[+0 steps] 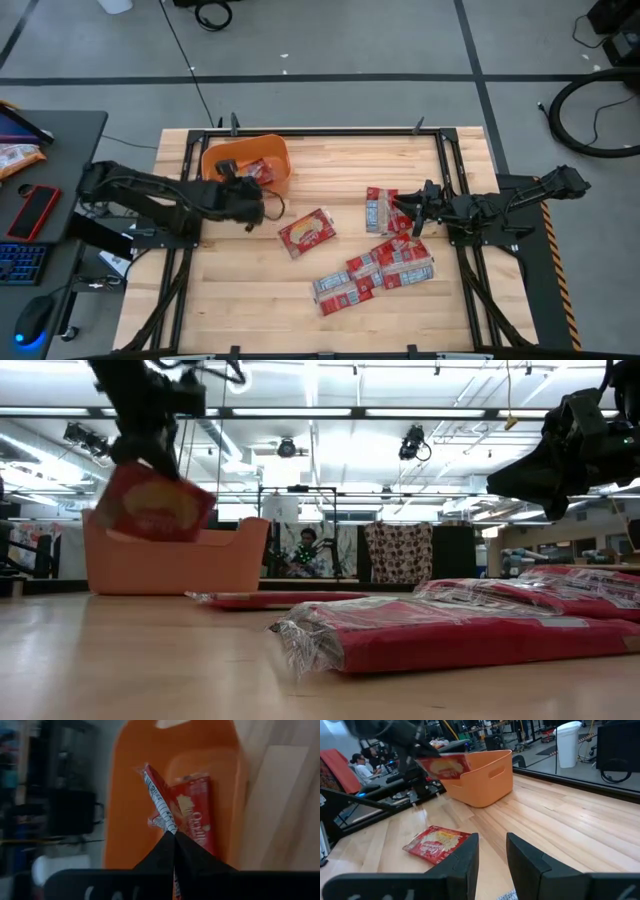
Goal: Sort popcorn bags into baskets
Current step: Put the red popcorn bag into the orange bin
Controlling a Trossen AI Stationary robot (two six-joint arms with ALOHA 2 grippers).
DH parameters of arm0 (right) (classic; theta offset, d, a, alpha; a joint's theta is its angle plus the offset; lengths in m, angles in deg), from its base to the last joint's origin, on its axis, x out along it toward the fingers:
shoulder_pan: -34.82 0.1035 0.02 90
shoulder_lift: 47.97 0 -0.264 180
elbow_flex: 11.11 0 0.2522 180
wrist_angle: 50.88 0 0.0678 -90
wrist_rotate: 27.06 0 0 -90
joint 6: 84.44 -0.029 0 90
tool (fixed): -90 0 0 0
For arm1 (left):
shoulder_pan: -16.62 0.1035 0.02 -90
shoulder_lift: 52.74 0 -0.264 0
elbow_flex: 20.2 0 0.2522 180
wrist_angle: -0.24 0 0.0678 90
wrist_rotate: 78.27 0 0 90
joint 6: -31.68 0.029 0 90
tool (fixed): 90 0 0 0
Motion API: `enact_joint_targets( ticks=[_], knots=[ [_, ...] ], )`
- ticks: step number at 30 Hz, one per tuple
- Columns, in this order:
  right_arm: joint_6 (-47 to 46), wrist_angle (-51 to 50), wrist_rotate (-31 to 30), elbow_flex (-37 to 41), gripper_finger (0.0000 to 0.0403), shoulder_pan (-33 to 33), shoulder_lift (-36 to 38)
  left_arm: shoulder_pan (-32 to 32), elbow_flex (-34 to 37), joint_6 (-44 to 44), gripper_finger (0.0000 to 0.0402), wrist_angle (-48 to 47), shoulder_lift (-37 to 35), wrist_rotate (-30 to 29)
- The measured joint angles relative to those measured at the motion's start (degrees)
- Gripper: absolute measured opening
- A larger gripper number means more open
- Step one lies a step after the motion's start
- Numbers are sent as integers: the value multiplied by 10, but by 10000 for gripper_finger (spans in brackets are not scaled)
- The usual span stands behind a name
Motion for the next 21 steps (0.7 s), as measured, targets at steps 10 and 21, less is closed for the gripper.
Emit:
enact_joint_targets(
  ticks=[10, 21],
  knots=[
    [0, 0, 0, 0, 103, 0, 0, 178, 27, 253, 7, 178, -19, 127],
    [0, 0, 0, 0, 103, 0, 0, 342, 41, 430, 7, 258, -18, 212]
  ],
)
